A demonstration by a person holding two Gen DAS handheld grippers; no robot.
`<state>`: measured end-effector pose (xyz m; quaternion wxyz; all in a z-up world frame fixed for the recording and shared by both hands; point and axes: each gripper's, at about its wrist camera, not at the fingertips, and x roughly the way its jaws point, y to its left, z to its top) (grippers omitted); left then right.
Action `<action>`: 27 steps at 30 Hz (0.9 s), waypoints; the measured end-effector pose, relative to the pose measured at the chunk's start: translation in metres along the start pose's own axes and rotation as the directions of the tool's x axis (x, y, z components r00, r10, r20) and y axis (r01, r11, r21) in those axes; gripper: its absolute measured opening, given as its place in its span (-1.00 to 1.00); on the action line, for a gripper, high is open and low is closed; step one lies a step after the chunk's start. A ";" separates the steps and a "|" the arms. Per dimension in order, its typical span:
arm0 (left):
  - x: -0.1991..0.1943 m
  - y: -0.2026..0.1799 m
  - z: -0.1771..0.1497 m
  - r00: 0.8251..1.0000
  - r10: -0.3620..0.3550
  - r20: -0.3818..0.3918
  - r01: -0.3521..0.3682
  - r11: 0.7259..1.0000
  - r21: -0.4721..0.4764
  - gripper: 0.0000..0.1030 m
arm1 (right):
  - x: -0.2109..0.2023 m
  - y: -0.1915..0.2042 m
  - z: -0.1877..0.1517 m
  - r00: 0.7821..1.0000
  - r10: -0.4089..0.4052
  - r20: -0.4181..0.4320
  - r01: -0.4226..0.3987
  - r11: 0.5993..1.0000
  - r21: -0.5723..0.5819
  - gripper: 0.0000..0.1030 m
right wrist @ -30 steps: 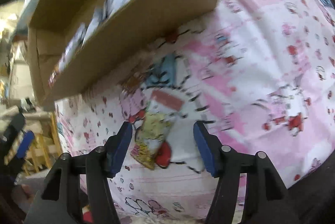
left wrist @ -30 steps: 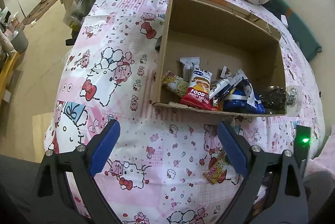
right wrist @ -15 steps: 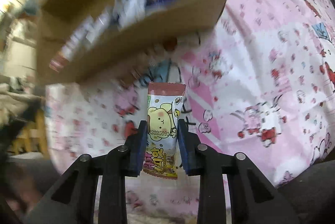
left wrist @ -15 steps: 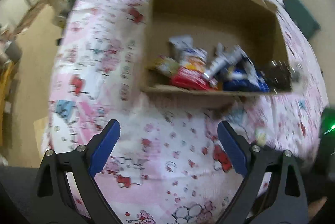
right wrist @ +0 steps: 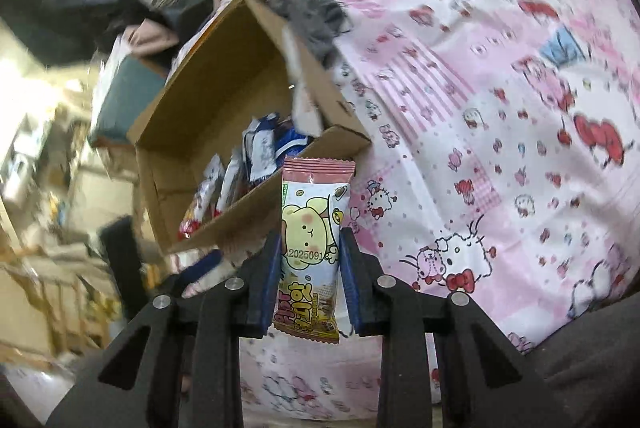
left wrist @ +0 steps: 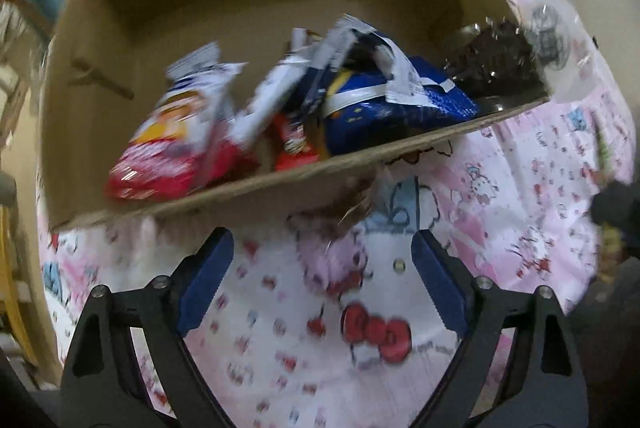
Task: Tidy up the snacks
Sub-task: 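Grasp a pink bear-print snack pack with the right gripper while the left gripper grasps a small brown wrapped candy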
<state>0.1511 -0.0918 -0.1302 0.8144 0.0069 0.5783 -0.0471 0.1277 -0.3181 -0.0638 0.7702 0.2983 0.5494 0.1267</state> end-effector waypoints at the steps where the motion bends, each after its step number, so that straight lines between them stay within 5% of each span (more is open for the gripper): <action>1: 0.005 -0.004 0.002 1.000 0.014 0.001 -0.014 1.000 -0.001 0.68 | -0.002 -0.001 0.001 1.000 0.007 0.001 -0.007 1.000 0.005 -0.42; 5: 0.027 -0.015 0.009 0.999 0.046 0.008 -0.046 0.999 -0.003 0.57 | 0.001 -0.001 -0.001 0.999 0.037 -0.011 -0.037 0.999 0.019 -0.42; 7: 0.034 -0.017 0.013 0.999 0.051 0.008 -0.051 0.999 0.006 0.14 | 0.005 -0.005 -0.001 0.998 0.060 -0.029 -0.059 0.997 0.043 -0.42; 12: 0.040 -0.030 0.022 0.999 0.034 0.012 -0.035 0.997 0.066 0.04 | 0.011 -0.011 -0.001 0.995 0.082 -0.047 -0.078 0.993 0.089 -0.42; 17: 0.035 -0.053 0.019 1.000 -0.009 0.013 0.006 0.988 0.156 -0.74 | 0.011 -0.008 0.000 0.995 0.092 -0.044 -0.088 0.992 0.089 -0.42; 27: 0.023 -0.047 -0.012 0.989 -0.139 -0.055 0.141 0.989 0.035 -0.75 | 0.009 -0.008 -0.001 0.995 0.095 -0.035 -0.092 0.991 0.092 -0.42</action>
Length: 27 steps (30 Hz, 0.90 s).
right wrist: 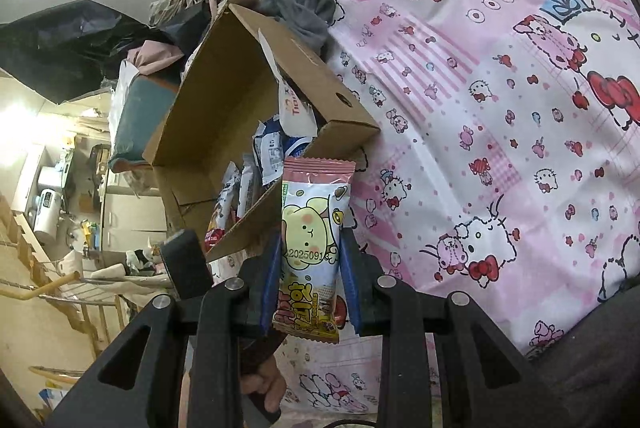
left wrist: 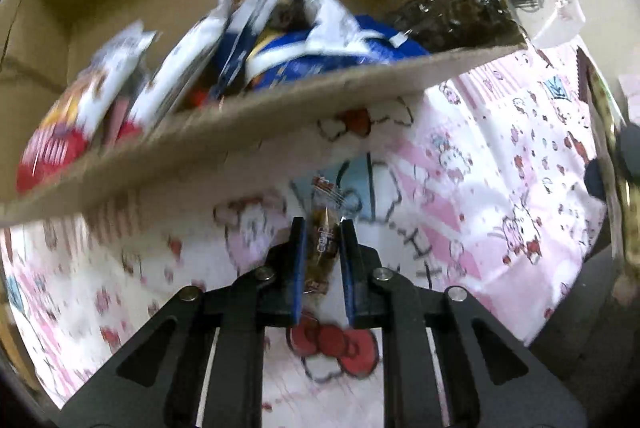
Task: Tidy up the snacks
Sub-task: 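Grasp a pink bear-print snack pack with the right gripper while the left gripper grasps a small brown wrapped candy, then carry both snacks over the box and open both grippers to drop them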
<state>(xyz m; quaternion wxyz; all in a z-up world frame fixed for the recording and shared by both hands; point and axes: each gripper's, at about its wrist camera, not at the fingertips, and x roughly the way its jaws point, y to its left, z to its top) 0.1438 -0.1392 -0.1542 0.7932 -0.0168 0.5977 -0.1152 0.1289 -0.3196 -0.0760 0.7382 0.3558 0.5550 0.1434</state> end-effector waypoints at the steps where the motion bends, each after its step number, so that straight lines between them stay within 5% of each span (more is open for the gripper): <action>1: -0.002 0.002 -0.006 1.000 -0.010 -0.004 0.010 1.000 -0.013 -0.76 | 0.000 0.000 -0.001 1.000 0.002 0.002 -0.002 1.000 0.000 -0.42; 15: -0.052 0.027 -0.043 0.997 -0.067 0.031 0.070 0.989 -0.128 -0.76 | 0.001 0.004 -0.005 1.000 -0.003 0.000 0.003 1.000 -0.012 -0.42; 20: -0.111 0.039 -0.042 0.988 -0.049 0.150 0.071 0.987 -0.144 -0.76 | -0.002 0.014 -0.008 1.000 0.020 0.003 -0.020 0.998 -0.058 -0.42; 27: -0.179 0.061 -0.015 0.943 0.039 0.331 -0.001 0.993 -0.114 -0.76 | -0.005 0.053 -0.003 0.997 0.078 0.028 -0.070 0.974 -0.215 -0.42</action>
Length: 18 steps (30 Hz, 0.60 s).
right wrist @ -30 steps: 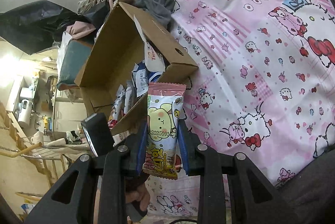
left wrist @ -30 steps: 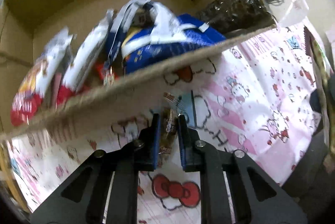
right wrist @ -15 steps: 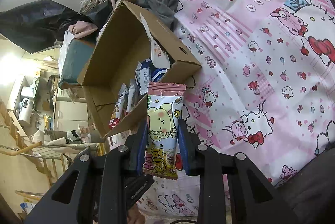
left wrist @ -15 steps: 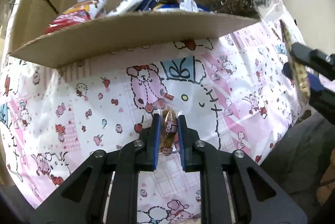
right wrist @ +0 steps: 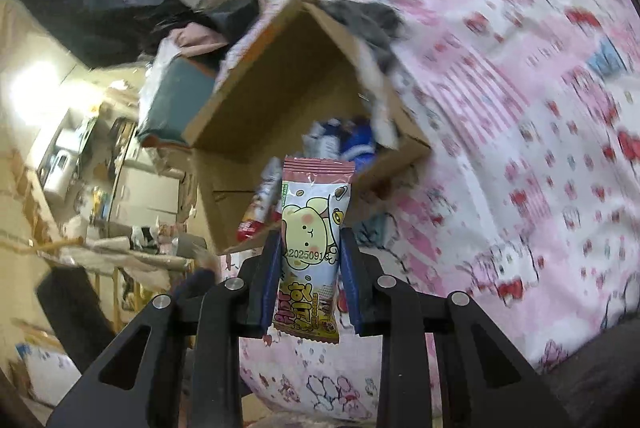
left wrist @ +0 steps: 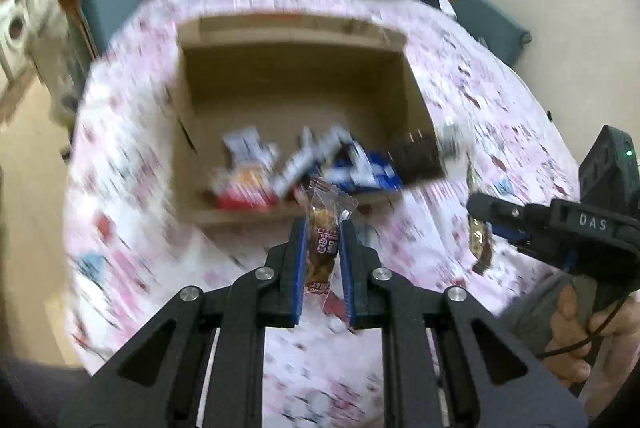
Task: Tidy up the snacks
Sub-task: 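Carry both snacks over the box and open both grippers to drop them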
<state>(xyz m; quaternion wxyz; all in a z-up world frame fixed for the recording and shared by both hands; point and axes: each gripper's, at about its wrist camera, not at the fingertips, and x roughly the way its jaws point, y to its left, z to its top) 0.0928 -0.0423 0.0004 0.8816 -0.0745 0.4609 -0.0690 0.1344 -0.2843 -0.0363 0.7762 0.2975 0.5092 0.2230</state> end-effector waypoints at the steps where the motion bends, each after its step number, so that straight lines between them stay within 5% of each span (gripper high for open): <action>1: -0.005 0.004 0.005 1.000 0.009 0.015 -0.009 1.000 0.003 -0.76 | 0.000 0.005 0.003 1.000 0.005 0.005 -0.005 1.000 -0.022 -0.42; 11: 0.001 0.039 0.064 0.996 0.059 0.071 -0.058 0.998 -0.020 -0.76 | 0.023 0.055 0.038 0.999 -0.008 0.031 0.015 0.979 -0.205 -0.42; 18: 0.025 0.041 0.088 0.992 0.089 0.087 -0.092 0.995 0.031 -0.75 | 0.059 0.060 0.069 0.999 0.000 0.038 0.008 0.976 -0.217 -0.42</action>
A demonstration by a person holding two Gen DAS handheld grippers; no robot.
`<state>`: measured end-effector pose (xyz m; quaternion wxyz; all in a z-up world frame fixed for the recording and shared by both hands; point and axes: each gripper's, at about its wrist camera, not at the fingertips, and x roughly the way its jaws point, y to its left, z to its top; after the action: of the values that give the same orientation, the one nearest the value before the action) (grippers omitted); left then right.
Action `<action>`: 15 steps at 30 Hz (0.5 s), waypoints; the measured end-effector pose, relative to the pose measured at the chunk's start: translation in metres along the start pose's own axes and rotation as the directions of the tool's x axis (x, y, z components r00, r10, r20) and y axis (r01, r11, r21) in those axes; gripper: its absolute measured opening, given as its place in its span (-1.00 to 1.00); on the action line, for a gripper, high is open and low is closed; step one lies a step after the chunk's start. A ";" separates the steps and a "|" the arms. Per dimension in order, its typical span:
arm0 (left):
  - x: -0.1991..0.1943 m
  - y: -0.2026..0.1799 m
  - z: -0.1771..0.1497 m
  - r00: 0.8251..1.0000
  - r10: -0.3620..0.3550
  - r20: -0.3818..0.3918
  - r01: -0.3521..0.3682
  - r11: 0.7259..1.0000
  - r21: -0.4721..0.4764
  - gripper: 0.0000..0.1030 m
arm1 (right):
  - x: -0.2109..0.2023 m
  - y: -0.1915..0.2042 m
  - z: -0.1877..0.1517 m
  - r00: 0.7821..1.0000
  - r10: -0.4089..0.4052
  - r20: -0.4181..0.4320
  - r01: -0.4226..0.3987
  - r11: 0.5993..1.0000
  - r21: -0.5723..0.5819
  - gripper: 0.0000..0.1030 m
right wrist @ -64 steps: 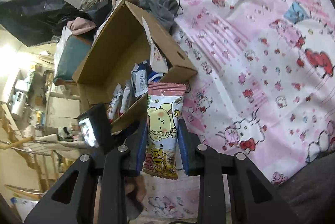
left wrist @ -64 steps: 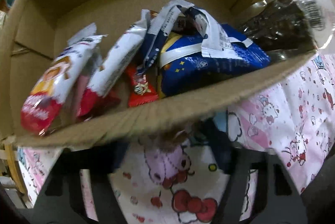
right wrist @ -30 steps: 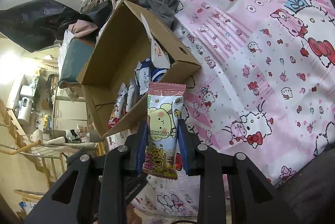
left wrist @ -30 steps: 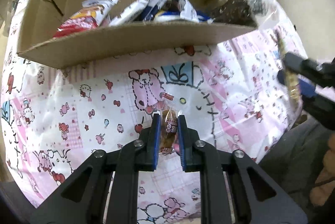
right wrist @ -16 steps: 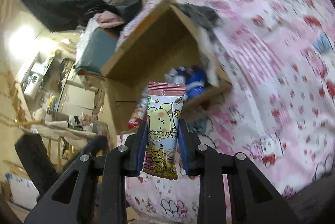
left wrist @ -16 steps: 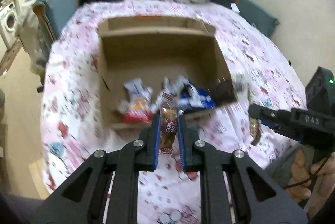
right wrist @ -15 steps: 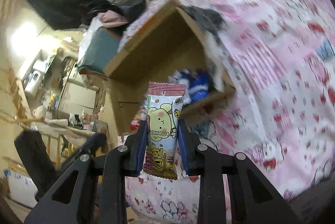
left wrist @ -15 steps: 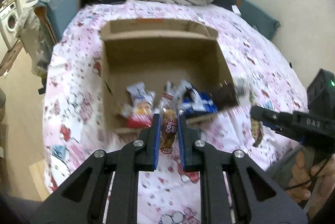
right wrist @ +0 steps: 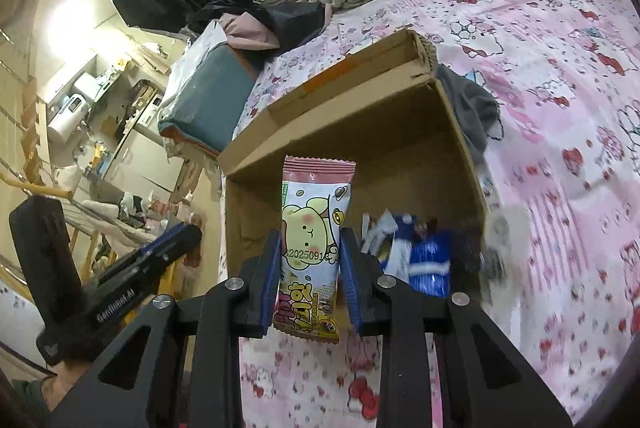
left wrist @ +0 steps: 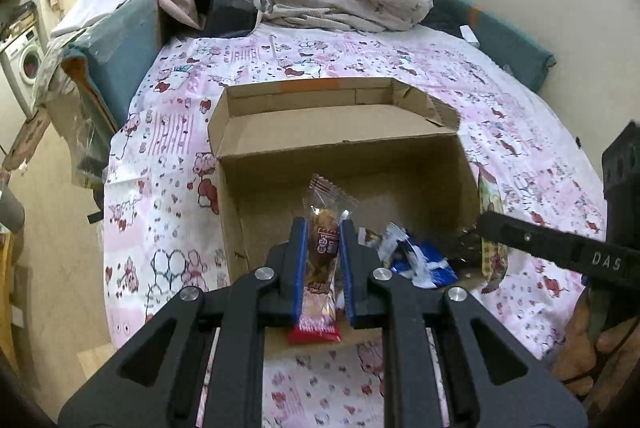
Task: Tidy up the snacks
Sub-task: 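Carry both snacks over the box and open both grippers to drop them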
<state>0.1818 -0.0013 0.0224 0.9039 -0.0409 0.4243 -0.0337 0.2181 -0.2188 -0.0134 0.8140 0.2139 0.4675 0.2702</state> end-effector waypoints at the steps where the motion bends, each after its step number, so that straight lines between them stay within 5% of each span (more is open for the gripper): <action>1: 0.006 0.001 0.000 1.000 0.008 -0.003 -0.008 1.000 -0.007 -0.75 | 0.006 -0.003 0.001 1.000 -0.004 -0.002 0.004 1.000 0.009 -0.42; 15: 0.049 -0.011 -0.014 0.999 0.020 -0.037 -0.019 1.000 0.015 -0.74 | 0.049 -0.021 -0.014 0.991 -0.098 -0.091 0.097 0.995 -0.016 -0.40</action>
<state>0.2023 -0.0171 -0.0228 0.8964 -0.0293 0.4413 -0.0287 0.2309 -0.2021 -0.0638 0.8053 0.1734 0.5125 0.2422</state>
